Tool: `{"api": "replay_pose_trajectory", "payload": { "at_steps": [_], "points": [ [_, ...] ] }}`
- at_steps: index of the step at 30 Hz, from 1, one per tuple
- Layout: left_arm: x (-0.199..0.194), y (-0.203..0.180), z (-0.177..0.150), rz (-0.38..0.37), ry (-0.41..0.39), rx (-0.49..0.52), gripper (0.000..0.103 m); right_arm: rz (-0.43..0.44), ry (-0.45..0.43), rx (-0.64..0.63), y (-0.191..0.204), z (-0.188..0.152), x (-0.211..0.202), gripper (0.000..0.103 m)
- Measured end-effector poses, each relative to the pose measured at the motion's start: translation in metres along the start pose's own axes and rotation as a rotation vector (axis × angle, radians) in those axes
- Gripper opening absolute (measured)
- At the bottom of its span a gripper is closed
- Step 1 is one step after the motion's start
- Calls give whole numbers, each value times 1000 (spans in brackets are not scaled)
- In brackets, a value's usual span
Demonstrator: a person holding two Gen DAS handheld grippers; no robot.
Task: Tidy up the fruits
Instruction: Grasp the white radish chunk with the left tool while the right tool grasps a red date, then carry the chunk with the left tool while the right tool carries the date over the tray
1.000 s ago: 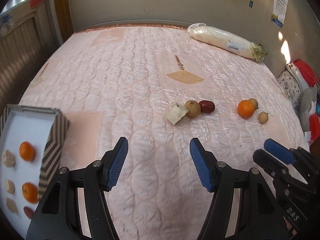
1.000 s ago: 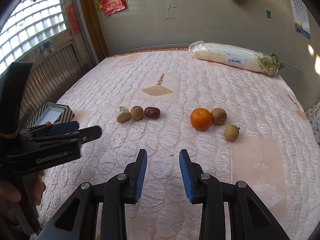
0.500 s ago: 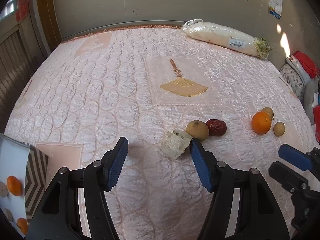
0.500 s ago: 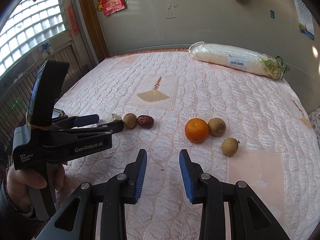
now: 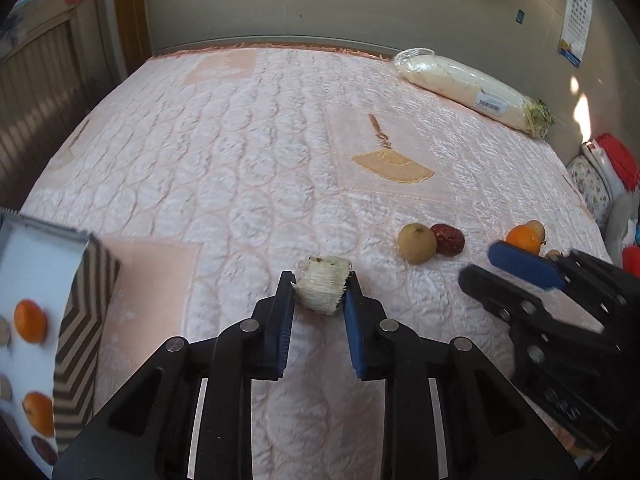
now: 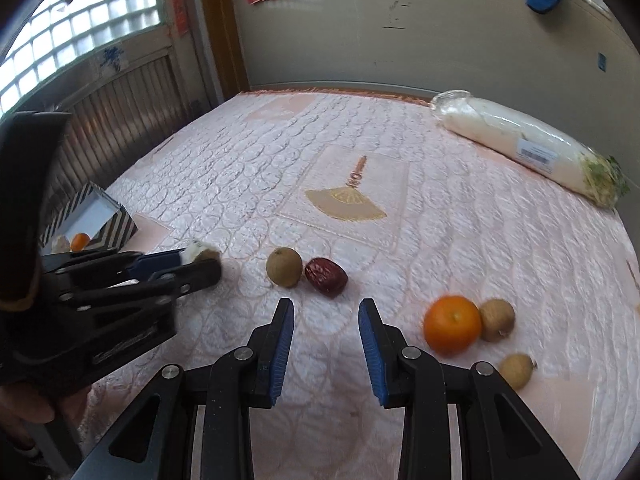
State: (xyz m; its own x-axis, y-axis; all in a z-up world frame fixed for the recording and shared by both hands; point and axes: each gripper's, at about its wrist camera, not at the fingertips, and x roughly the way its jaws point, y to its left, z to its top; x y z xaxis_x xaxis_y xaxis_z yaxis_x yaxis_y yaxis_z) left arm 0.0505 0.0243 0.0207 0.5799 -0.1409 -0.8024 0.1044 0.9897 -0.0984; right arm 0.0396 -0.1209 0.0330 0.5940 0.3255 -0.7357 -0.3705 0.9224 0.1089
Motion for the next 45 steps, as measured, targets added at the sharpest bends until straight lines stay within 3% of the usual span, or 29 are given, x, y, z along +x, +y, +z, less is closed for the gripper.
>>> {"api": "replay_pose_trajectory", "payload": {
  "at_steps": [5,8,9,13,30,45],
  "points": [
    [-10,-1,-11,1,4,9,23,-13,28,-72,0,8,22,32],
    [-14,-3,-17,0,9,17,23,-5,34,-72,-3,12,30,30],
    [-15,-3,-18,2,10,17,23,-4,25,-74,-2,13,31,24],
    [-18,0,-21,13,12,7,23,-15,27,-58,1,12,29,24],
    [-60,14,-53,75,-34,22,23,-28,-75,90,41,-34,-43,24],
    [-103,45,-75,130,-99,19,23,1,-111,59,99,-46,-70,24]
  ]
}}
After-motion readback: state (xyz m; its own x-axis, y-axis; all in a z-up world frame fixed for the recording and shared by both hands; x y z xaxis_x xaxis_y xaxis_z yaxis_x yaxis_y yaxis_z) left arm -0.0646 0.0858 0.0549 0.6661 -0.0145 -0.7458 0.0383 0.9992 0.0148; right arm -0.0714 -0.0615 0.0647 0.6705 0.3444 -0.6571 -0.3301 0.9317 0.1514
